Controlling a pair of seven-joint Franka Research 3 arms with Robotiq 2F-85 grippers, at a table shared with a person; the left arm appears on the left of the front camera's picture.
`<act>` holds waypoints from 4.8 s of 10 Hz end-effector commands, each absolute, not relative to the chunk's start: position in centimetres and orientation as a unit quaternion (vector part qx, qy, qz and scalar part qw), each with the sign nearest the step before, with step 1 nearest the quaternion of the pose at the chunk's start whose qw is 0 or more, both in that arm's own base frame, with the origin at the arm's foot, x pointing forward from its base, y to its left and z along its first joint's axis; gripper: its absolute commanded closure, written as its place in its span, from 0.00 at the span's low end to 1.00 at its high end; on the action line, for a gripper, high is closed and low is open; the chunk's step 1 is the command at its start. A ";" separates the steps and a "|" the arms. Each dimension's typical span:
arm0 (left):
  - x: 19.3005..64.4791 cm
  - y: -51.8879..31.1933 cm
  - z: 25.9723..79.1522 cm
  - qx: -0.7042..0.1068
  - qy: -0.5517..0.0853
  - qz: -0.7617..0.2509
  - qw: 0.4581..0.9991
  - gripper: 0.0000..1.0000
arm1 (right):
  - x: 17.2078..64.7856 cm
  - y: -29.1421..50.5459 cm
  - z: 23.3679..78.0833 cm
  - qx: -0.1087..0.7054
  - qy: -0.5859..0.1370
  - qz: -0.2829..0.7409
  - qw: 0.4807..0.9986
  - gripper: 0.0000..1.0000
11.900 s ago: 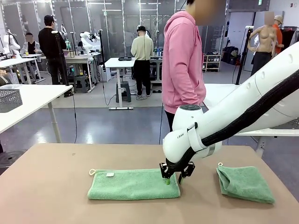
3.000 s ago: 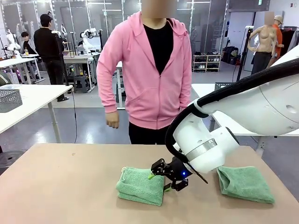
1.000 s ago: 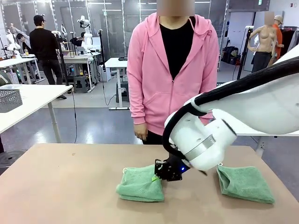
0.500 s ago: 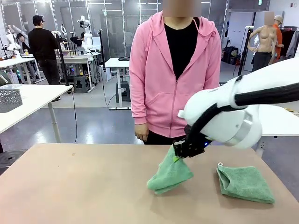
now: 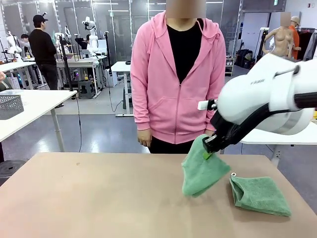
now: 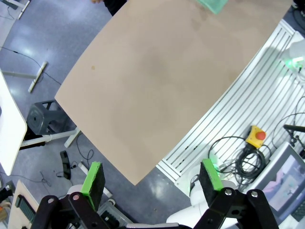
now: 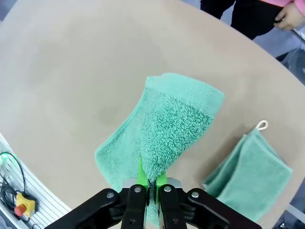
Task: Fold the towels and place them in the basket.
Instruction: Stack the folded Towel with hook on the right side of the table.
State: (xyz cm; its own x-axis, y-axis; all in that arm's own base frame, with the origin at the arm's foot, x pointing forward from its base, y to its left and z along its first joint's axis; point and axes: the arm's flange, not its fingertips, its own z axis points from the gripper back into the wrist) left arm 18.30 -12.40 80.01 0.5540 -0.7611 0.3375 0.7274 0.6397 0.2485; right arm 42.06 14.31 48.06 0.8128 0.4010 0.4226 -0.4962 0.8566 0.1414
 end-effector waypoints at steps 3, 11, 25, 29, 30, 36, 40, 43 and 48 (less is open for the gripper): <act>18.2 -12.3 79.8 0.043 -0.216 -0.422 0.879 0.00 | 41.2 7.5 50.1 0.143 -0.203 0.244 0.938 0.93; 18.2 -12.3 79.8 0.043 -0.216 -0.422 0.879 0.00 | 44.6 -2.9 46.6 0.164 -0.153 0.234 0.946 0.93; 18.2 -12.3 79.8 0.043 -0.216 -0.422 0.879 0.00 | 44.1 -4.6 37.0 0.000 -0.079 0.122 0.989 0.00; 18.2 -12.3 79.8 0.043 -0.216 -0.422 0.879 0.00 | 43.1 -3.5 39.2 -0.021 -0.098 0.109 0.989 0.00; 18.2 -12.3 79.8 0.043 -0.216 -0.422 0.879 0.00 | 43.6 -3.0 38.9 -0.015 -0.100 0.095 0.990 0.00; 18.2 -12.3 79.8 0.043 -0.216 -0.422 0.879 0.00 | 43.7 -4.3 39.1 -0.005 -0.100 0.124 0.987 0.00; 18.2 -12.3 79.8 0.043 -0.216 -0.422 0.879 0.00 | 43.7 -4.3 39.1 -0.005 -0.100 0.124 0.987 0.00; 18.2 -12.3 79.8 0.043 -0.216 -0.422 0.879 0.00 | 40.9 -3.2 45.3 -0.005 -0.107 0.166 0.980 0.00; 18.2 -12.3 79.8 0.043 -0.216 -0.422 0.879 0.00 | 30.3 0.9 66.0 0.025 -0.171 0.321 0.931 0.00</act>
